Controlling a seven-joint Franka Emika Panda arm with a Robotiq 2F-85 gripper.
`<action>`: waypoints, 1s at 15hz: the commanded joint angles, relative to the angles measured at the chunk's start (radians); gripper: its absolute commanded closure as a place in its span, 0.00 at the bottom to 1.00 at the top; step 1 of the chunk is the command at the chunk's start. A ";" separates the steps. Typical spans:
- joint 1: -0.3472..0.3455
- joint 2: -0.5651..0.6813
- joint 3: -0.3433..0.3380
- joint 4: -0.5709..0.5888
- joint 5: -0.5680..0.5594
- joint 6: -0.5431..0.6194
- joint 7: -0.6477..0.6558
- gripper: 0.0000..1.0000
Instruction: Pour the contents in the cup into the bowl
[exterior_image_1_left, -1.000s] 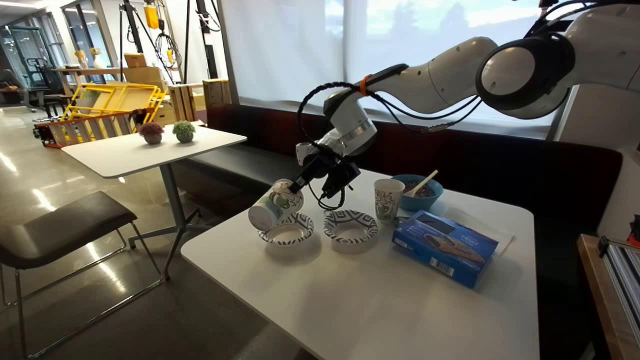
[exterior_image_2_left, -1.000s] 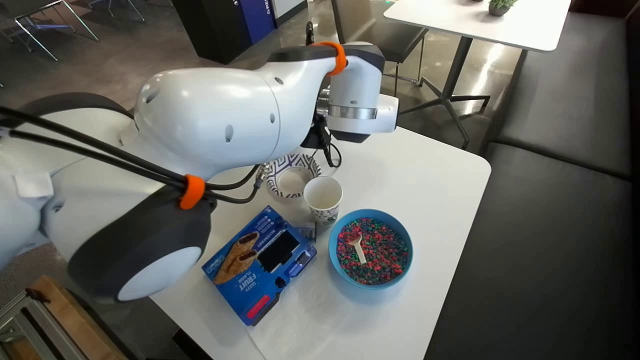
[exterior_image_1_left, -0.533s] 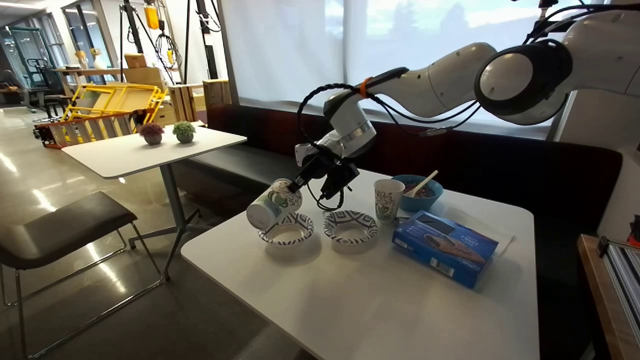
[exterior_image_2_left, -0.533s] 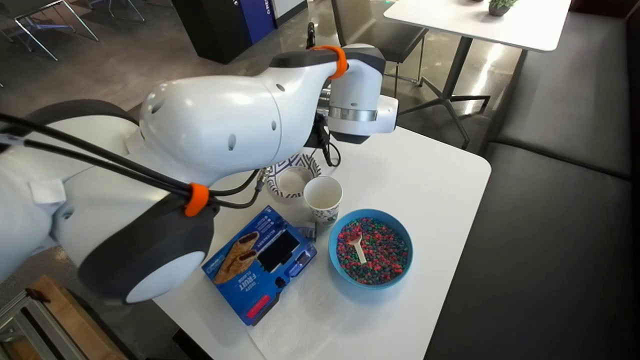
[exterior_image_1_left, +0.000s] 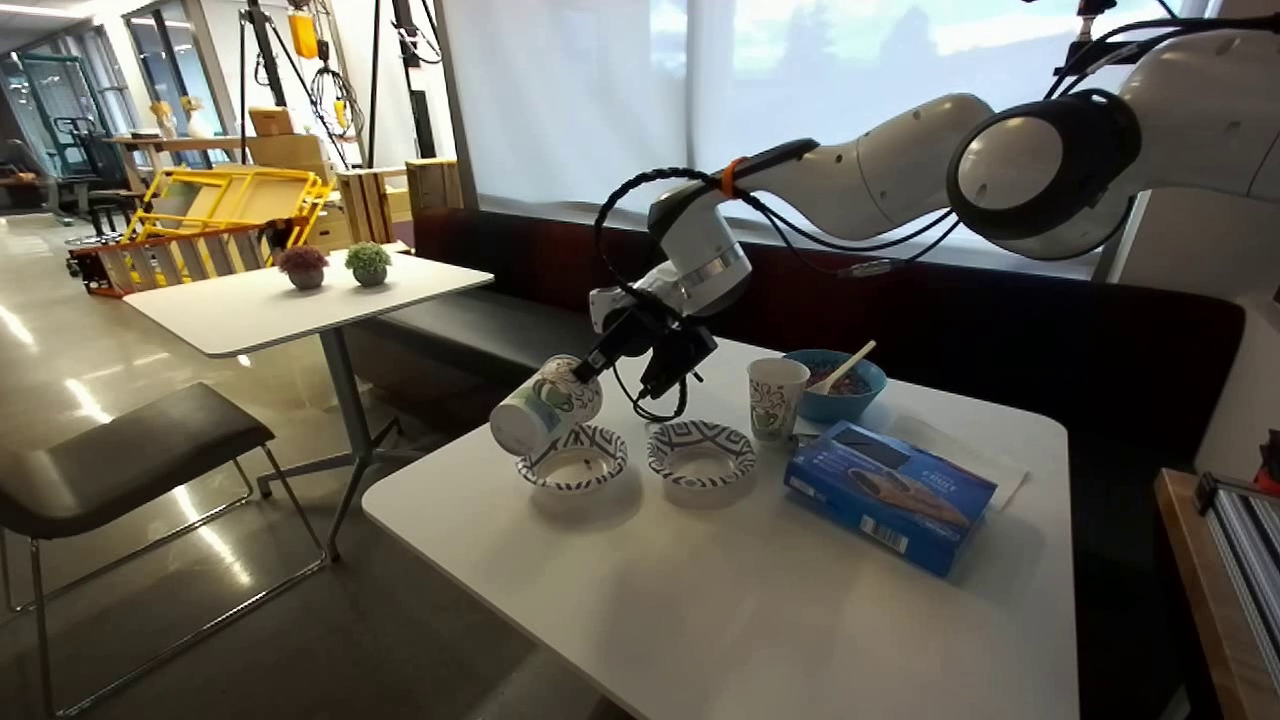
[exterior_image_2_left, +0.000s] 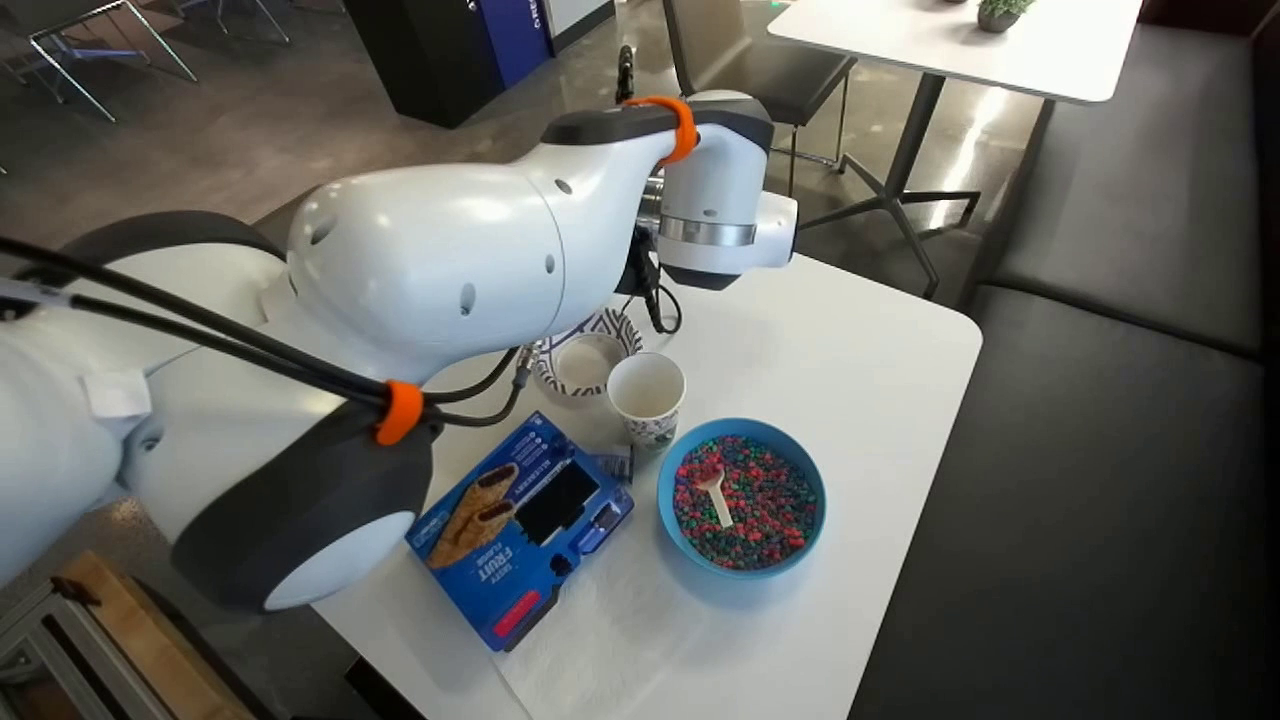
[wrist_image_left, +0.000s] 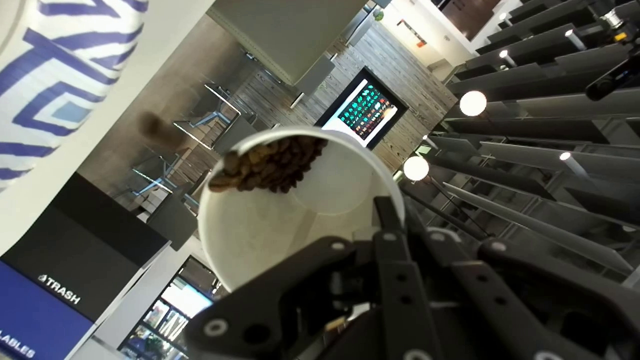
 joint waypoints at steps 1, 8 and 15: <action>-0.002 0.066 0.019 0.084 0.011 -0.045 0.024 0.99; -0.005 0.087 0.034 0.118 0.013 -0.053 0.038 0.99; -0.006 0.109 0.052 0.148 0.019 -0.046 0.038 0.99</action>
